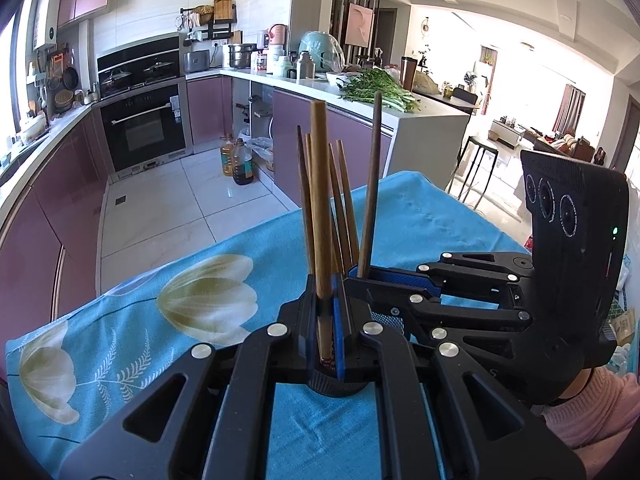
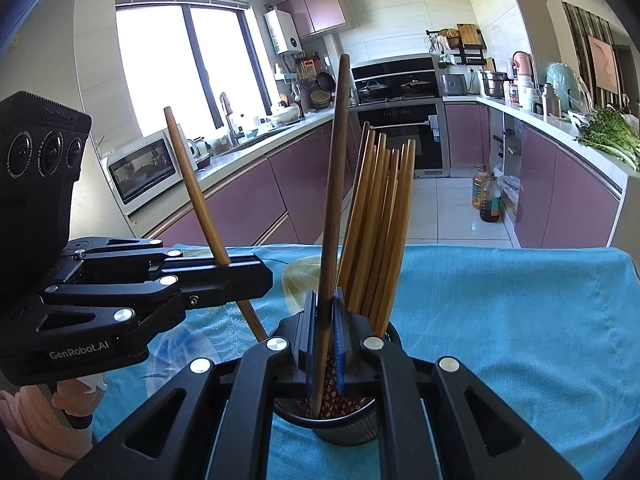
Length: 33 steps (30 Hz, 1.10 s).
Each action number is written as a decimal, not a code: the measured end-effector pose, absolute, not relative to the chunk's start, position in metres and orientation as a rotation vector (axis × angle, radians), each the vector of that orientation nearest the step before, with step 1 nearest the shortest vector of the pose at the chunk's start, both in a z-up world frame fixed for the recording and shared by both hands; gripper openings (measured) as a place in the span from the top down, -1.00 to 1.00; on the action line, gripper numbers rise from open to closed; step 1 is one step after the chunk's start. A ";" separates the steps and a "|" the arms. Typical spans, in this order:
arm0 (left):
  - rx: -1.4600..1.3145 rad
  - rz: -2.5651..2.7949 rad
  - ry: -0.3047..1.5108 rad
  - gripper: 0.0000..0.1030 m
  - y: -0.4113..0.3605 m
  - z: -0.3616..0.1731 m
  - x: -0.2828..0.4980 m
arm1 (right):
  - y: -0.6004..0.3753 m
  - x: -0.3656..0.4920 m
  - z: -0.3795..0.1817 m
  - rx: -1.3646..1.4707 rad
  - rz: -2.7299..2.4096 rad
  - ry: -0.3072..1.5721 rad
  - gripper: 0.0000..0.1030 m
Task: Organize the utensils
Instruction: 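Lower both chopsticks into the mesh holder and open both tools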
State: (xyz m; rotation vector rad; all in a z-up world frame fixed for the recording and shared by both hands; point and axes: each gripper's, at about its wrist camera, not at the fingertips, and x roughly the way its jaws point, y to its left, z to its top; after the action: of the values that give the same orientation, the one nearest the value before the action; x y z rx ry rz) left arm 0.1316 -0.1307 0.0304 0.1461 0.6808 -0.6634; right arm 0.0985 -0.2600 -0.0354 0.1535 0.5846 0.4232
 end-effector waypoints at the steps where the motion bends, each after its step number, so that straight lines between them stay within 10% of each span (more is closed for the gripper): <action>1: 0.146 -0.663 0.682 0.86 -0.131 0.030 0.133 | -0.260 0.099 -0.036 0.153 0.420 0.585 0.86; 33: 0.099 -0.631 0.750 0.78 -0.137 -0.004 0.169 | -0.273 0.103 -0.038 0.197 0.392 0.601 0.75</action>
State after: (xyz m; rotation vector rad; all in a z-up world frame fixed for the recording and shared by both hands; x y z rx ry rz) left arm 0.1688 -0.1371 -0.0042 0.0985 0.7502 -0.6305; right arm 0.1034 -0.2733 -0.0385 0.1965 0.6008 0.3922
